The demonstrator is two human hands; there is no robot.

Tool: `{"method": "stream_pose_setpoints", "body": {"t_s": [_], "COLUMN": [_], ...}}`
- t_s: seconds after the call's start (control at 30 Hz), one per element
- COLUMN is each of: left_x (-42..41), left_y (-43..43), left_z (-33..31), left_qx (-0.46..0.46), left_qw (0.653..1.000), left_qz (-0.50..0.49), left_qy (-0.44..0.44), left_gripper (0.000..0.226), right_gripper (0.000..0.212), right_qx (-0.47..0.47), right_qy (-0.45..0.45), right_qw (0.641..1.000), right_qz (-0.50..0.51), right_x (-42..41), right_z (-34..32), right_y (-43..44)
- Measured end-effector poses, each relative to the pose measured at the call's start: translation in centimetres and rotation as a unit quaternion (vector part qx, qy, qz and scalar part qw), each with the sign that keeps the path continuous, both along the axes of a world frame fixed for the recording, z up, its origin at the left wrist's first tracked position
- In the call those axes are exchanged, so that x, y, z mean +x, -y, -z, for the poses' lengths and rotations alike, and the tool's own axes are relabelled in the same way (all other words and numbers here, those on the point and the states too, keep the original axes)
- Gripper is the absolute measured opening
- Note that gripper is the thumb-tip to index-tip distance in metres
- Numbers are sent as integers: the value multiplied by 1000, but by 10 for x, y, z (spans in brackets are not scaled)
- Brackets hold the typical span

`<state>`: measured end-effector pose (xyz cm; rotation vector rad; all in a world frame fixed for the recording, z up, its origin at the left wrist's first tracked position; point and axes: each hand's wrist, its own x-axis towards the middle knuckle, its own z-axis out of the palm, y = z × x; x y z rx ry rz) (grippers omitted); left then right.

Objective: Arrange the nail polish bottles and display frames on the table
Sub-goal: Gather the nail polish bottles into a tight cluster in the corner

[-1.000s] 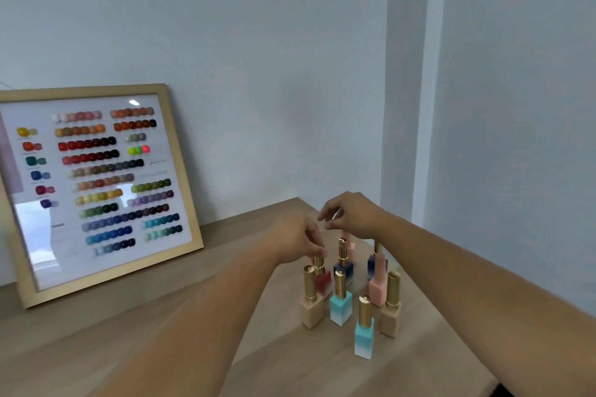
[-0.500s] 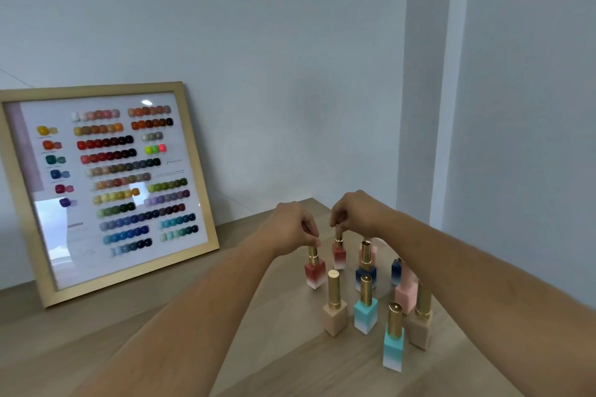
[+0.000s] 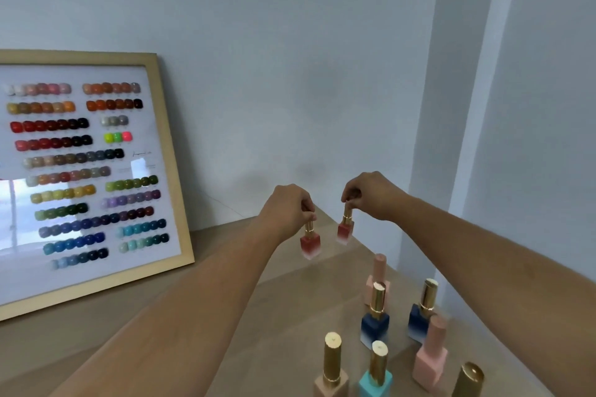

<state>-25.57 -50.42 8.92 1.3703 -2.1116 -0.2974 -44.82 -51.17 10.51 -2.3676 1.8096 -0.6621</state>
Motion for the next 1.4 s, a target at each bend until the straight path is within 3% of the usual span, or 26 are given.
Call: {"method": "stream_pose_setpoints", "body": {"t_s": [0.33,0.53,0.7,0.83,1.07,1.4], "left_x": [-19,-22,-19,-15,-24,-40], "left_y": [48,54,44,39,42,59], "left_z": [21,34,63,90,110,109], "left_qx": [0,-8,-18,61,71,47], "left_qw": [1000,1000,996,987,976,976], "left_qz": [4,1,-5,-48,-79,-118], "left_qy": [11,-28,-84,-142,-188,-177], "left_gripper": [9,9,38,53,23,19], "right_gripper": [14,14,31,30,31,28], "right_qx": [7,5,54,115,94,28], "right_qy": [-10,39,130,220,285,287], "right_qw": [1000,999,989,968,953,957], "right_qz": [-20,-30,-41,-39,-34,-7], "right_x": [1,0,-20,-40,-23,-13], "right_z": [23,32,45,77,113,125], "right_y": [44,50,50,45,46,60]}}
